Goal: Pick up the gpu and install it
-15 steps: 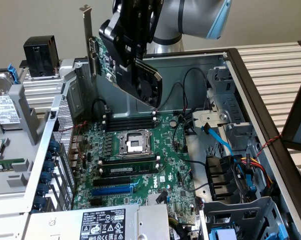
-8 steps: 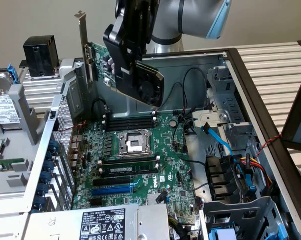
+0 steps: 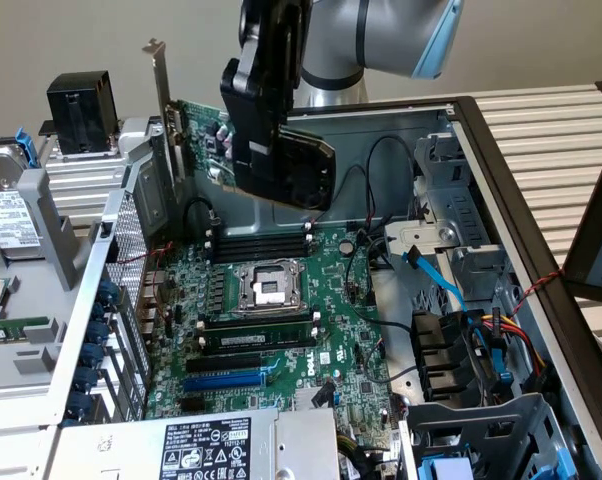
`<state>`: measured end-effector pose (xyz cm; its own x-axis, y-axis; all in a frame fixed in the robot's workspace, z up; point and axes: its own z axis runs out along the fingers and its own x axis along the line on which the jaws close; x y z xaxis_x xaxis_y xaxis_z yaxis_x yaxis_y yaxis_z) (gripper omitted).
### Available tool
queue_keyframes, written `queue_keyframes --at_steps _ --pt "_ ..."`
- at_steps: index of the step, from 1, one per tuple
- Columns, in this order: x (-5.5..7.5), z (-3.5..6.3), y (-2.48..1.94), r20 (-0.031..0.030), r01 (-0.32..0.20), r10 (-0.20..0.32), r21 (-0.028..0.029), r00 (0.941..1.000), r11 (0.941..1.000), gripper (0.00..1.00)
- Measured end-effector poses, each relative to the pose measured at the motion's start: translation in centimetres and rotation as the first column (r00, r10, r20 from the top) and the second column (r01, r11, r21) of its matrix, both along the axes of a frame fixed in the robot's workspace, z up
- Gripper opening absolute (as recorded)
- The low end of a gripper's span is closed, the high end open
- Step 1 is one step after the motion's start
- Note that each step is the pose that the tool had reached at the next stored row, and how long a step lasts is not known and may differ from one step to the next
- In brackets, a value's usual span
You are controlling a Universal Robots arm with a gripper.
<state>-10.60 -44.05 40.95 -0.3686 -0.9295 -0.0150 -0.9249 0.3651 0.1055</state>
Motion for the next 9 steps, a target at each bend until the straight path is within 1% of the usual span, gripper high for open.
queue_keyframes --at_steps 3,5,6,7,8,9 --pt "0.00 -0.04 0.00 0.0172 -0.047 0.047 0.0001 0.9987 0.9989 0.27" --pt "0.00 -0.06 0.00 0.0288 -0.079 0.079 -0.0004 0.9965 0.9969 0.27" --pt "0.01 -0.07 0.01 0.0327 -0.095 0.095 -0.0001 0.9949 0.9955 0.27" --pt "0.01 -0.09 0.00 0.0342 -0.112 0.112 0.0027 0.9932 0.9937 0.27" --pt "0.01 -0.11 0.00 0.0353 -0.129 0.129 0.0072 0.9910 0.9916 0.27" --pt "0.00 -0.14 0.00 0.0364 -0.146 0.145 0.0130 0.9887 0.9892 0.27"
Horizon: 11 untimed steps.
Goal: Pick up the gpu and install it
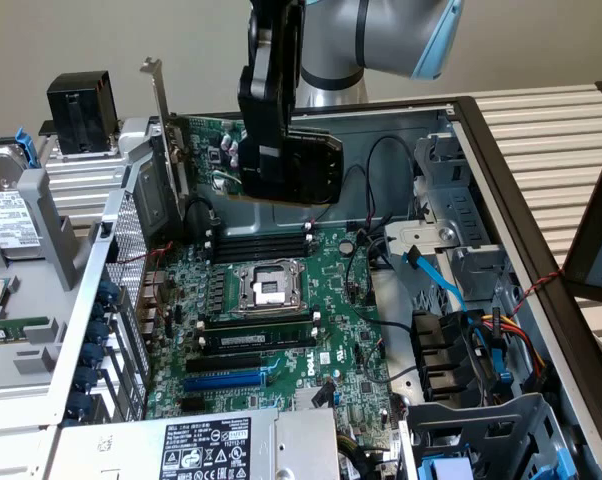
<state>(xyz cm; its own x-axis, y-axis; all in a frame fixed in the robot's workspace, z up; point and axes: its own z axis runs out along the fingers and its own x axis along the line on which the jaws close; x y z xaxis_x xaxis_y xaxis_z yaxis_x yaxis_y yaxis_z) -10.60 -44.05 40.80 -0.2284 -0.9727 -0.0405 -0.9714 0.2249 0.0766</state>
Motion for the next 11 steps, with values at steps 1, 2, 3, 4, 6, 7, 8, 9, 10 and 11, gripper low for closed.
queue_keyframes --at_steps 1,2,3,4,6,7,8,9,10,11 --pt "0.00 -0.03 0.00 0.0003 -0.017 0.017 0.0060 0.9999 0.9998 0.27" --pt "0.00 -0.06 0.00 0.0007 -0.033 0.033 0.0125 0.9995 0.9994 0.27" --pt "0.00 -0.08 0.00 0.0014 -0.049 0.049 0.0187 0.9988 0.9986 0.27" --pt "0.00 -0.10 0.00 0.0021 -0.065 0.065 0.0248 0.9979 0.9976 0.27" --pt "0.00 -0.15 0.00 0.0040 -0.096 0.096 0.0364 0.9954 0.9947 0.27" --pt "0.00 -0.17 0.00 0.0050 -0.113 0.113 0.0422 0.9936 0.9927 0.27" --pt "0.00 -0.20 0.00 0.0065 -0.130 0.129 0.0468 0.9916 0.9905 0.27" --pt "0.00 -0.21 0.01 0.0092 -0.145 0.145 0.0482 0.9894 0.9882 0.27" --pt "0.00 -0.22 0.01 0.0135 -0.161 0.161 0.0480 0.9869 0.9857 0.27" --pt "0.00 -0.24 0.00 0.0190 -0.177 0.176 0.0472 0.9841 0.9830 0.27"
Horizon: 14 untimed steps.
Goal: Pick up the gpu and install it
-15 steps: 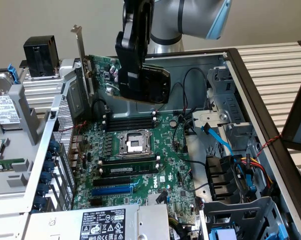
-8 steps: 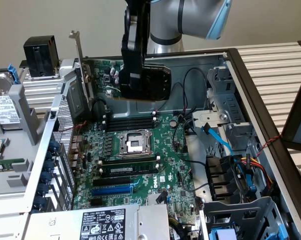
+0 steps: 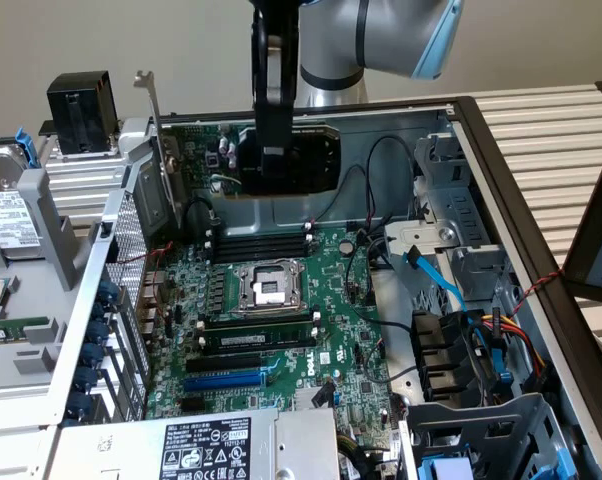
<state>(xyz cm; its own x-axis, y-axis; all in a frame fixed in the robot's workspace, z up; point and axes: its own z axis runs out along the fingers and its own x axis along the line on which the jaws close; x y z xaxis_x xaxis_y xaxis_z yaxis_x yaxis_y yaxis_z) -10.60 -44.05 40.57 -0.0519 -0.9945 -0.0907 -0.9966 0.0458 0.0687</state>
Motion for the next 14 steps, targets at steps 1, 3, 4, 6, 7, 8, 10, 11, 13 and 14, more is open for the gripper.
queue_keyframes --at_steps 1,3,4,6,7,8,10,11,13,14 --pt "0.00 -0.03 -0.01 0.0059 -0.014 0.014 0.0003 0.9999 0.9999 0.27" --pt "0.00 -0.10 -0.01 0.0191 -0.034 0.034 0.0002 0.9992 0.9994 0.27" --pt "-0.02 -0.12 -0.01 0.0215 -0.042 0.042 -0.0001 0.9989 0.9991 0.27" --pt "-0.02 -0.12 -0.01 0.0216 -0.045 0.045 -0.0001 0.9988 0.9990 0.27" --pt "-0.02 -0.12 -0.01 0.0217 -0.045 0.045 -0.0002 0.9988 0.9990 0.27" --pt "-0.02 -0.12 -0.01 0.0217 -0.045 0.045 -0.0001 0.9988 0.9990 0.27" --pt "-0.02 -0.13 -0.01 0.0217 -0.045 0.045 -0.0001 0.9988 0.9990 0.27" --pt "-0.02 -0.13 -0.01 0.0217 -0.045 0.045 -0.0001 0.9988 0.9990 0.27" --pt "-0.02 -0.15 0.00 0.0213 -0.045 0.045 -0.0014 0.9988 0.9990 0.27" --pt "-0.03 -0.17 0.04 0.0208 -0.044 0.045 -0.0081 0.9988 0.9990 0.27"
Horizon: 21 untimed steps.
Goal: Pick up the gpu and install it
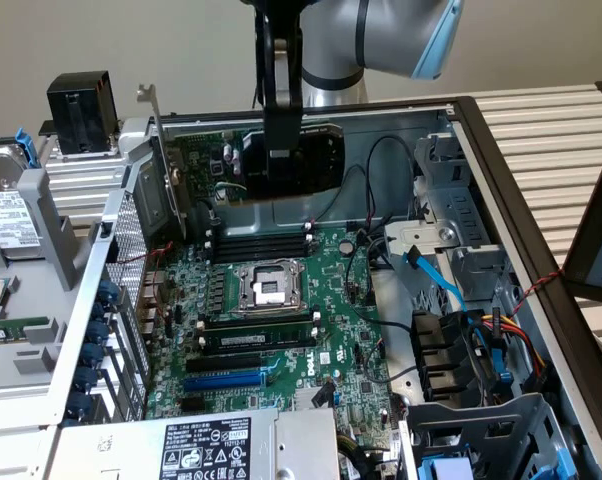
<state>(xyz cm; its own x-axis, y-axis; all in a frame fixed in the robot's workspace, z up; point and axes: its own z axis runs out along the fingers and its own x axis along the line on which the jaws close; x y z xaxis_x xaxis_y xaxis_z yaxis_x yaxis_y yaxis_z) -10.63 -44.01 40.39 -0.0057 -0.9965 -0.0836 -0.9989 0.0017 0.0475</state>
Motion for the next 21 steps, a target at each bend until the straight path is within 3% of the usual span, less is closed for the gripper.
queue_keyframes --at_steps 3,4,5,11,13,16,21 --pt "0.0 -0.08 0.10 -0.0006 0.000 0.000 -0.0363 1.0000 0.9993 0.27" --pt "0.0 -0.16 0.17 -0.0006 0.000 0.000 -0.0437 1.0000 0.9990 0.27" --pt "-0.1 -0.27 0.21 -0.0006 0.000 0.000 -0.0467 1.0000 0.9989 0.27" --pt "-0.8 -1.22 0.34 -0.0020 0.021 -0.021 -0.0534 0.9998 0.9983 0.27" --pt "-0.8 -1.50 0.36 -0.0043 0.037 -0.037 -0.0542 0.9993 0.9979 0.27" --pt "-0.9 -1.67 0.34 -0.0132 0.045 -0.046 -0.0548 0.9988 0.9975 0.27" --pt "-0.9 -1.68 0.35 -0.0132 0.045 -0.046 -0.0547 0.9988 0.9975 0.27"
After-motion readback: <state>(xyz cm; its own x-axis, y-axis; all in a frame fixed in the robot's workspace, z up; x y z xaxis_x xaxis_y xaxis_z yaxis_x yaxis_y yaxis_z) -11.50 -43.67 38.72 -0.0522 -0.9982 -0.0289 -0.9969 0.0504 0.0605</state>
